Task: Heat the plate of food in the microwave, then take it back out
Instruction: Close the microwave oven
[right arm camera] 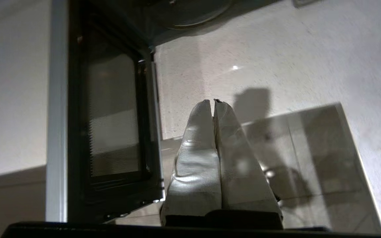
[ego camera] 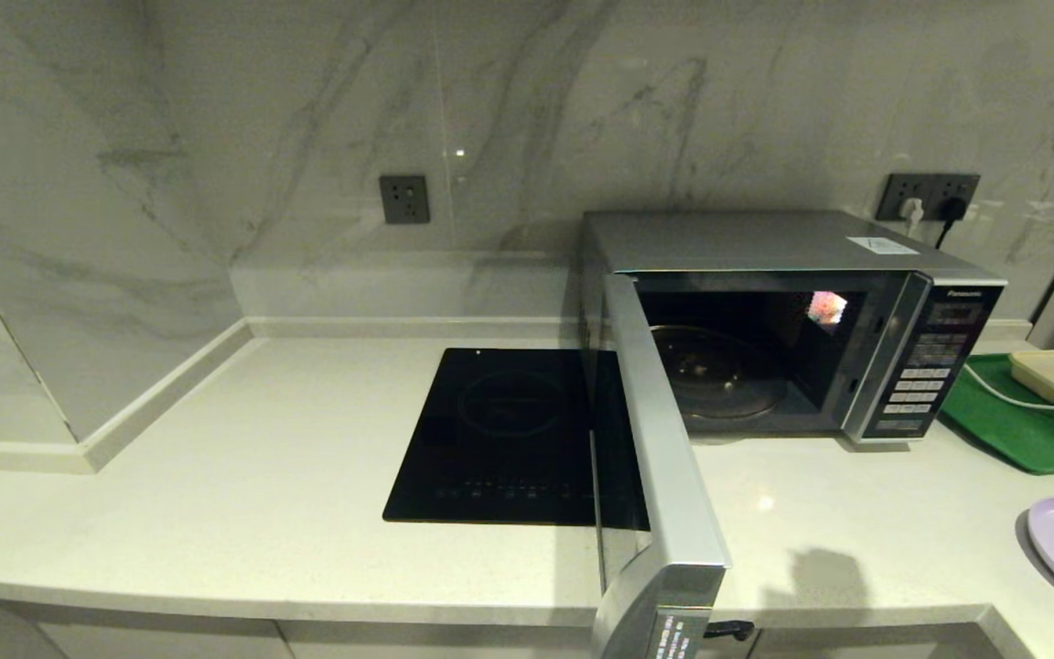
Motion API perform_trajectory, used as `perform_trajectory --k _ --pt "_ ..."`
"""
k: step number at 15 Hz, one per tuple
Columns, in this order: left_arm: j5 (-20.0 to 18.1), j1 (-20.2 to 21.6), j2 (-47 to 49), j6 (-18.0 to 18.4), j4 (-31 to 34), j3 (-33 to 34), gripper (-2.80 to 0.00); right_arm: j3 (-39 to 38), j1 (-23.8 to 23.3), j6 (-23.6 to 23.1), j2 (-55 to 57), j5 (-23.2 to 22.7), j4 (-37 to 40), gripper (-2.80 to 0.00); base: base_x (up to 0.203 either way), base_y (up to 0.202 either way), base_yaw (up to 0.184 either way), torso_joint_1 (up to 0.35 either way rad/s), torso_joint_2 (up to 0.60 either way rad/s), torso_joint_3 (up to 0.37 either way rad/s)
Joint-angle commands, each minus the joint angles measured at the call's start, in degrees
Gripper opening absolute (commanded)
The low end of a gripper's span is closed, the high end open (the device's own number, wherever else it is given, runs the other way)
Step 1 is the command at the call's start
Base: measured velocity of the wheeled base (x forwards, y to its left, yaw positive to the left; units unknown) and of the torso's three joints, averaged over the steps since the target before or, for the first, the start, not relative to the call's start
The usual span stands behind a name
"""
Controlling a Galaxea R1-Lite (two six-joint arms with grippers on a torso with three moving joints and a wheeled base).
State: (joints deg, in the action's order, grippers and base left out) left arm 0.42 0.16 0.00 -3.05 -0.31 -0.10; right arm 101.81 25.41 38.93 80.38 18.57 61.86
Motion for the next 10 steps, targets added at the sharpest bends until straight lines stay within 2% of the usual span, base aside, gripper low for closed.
perform_trajectory --k 1,6,10 --pt "0.02 0.02 0.00 -0.03 -0.04 0.01 -2.80 5.18 10.55 0.64 7.65 3.66 0.52 -2.80 0.000 0.000 0.000 0.000 0.00 0.000" --pt "0.02 0.02 0.00 -0.03 -0.04 0.01 -2.80 9.19 25.06 0.71 15.77 9.30 0.17 -2.80 0.000 0.000 0.000 0.000 0.00 0.000" --pt "0.02 0.02 0.00 -0.03 -0.04 0.01 -2.80 11.50 34.89 0.87 19.42 10.16 -1.81 -2.80 0.000 0.000 0.000 0.000 0.00 0.000"
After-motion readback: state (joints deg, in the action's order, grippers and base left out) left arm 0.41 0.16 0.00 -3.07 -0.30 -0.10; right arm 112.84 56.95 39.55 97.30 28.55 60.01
